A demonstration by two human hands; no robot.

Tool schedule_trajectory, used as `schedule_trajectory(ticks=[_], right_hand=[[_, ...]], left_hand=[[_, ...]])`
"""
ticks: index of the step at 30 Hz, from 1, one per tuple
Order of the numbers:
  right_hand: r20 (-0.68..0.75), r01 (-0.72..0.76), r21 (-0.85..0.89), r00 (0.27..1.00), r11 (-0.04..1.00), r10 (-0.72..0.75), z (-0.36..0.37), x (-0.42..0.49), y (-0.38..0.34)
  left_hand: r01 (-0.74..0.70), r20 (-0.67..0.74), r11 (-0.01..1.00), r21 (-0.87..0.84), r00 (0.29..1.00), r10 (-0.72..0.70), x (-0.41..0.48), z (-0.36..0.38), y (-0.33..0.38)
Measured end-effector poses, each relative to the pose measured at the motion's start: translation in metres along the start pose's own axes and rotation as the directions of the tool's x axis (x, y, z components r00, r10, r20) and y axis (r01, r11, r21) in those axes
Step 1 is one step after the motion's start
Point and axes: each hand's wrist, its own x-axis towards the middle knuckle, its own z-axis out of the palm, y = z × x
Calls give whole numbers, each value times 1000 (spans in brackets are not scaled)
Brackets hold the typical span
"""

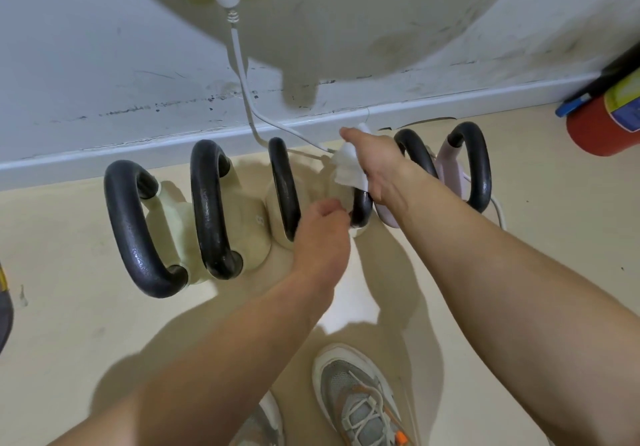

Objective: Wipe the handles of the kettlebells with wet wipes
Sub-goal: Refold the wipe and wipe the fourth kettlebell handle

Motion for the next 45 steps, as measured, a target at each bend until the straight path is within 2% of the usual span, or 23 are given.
schedule_trajectory(ticks=[3, 5, 6, 8, 10, 12, 15, 17, 19, 21, 23, 25, 29, 31, 33, 36, 40, 42, 45], right_hand=[[-65, 37, -95, 997, 995, -44, -4, -7, 1], [-46, 120, -291, 989, 949, -139, -2, -21, 3], [-45, 164, -371, 980, 914, -194, -1, -25, 8], [-59, 256, -396, 951, 882, -303, -1, -38, 22], [-114, 355, -390, 897, 850, -427, -2, -49, 43], [-136, 428, -376, 852, 822, -506, -2, -57, 66], [-63, 546, -503, 750, 670, -659, -2, -53, 95], [-59, 598, -480, 708, 642, -704, -5, -47, 103], [-92, 600, -409, 722, 687, -686, -10, -45, 104], [-107, 539, -306, 799, 784, -591, -13, -45, 102], [-98, 457, -139, 877, 879, -471, -12, -49, 98], [-42, 397, -16, 917, 918, -397, -13, -50, 93], [119, 334, 29, 935, 942, -335, -29, -48, 80], [197, 336, 44, 920, 941, -337, -39, -51, 77], [274, 344, 74, 895, 936, -351, -47, -61, 79], [332, 381, 149, 850, 913, -409, -57, -78, 92], [319, 387, 241, 834, 890, -449, -64, -95, 110], [315, 420, 240, 819, 875, -480, -67, -98, 116], [292, 419, 255, 826, 872, -482, -68, -102, 126]], left_hand=[[2, 97, 993, 118, 995, -14, 1, 5, -13], [-29, 72, 992, 126, 997, 20, 6, 5, -13], [-20, 31, 995, 98, 999, 17, 9, 5, -14], [47, -29, 998, -47, 998, -49, 8, 6, -12], [132, -46, 972, -192, 989, -143, 2, 6, -9], [171, -54, 962, -211, 981, -187, -6, 4, -4], [159, -20, 986, -49, 987, -160, -20, -3, 6], [151, -15, 988, -14, 988, -151, -28, -8, 10], [92, -22, 996, -8, 995, -92, -35, -14, 11], [57, 7, 998, 25, 998, -57, -40, -16, 11], [66, 31, 997, 47, 997, -67, -41, -13, 7], [112, 37, 993, 50, 993, -114, -36, -7, -2], [298, 113, 949, -106, 952, -286, -19, 4, -21], [315, 150, 936, -159, 945, -292, -11, 8, -29], [213, 117, 967, -141, 973, -198, -3, 10, -33], [-31, 70, 1000, 5, 997, 31, 5, 10, -35], [-310, 105, 918, 247, 950, 293, -2, 13, -45], [-381, 181, 881, 280, 922, 342, -4, 18, -50], [-434, 199, 829, 353, 900, 387, 7, 24, -49]])
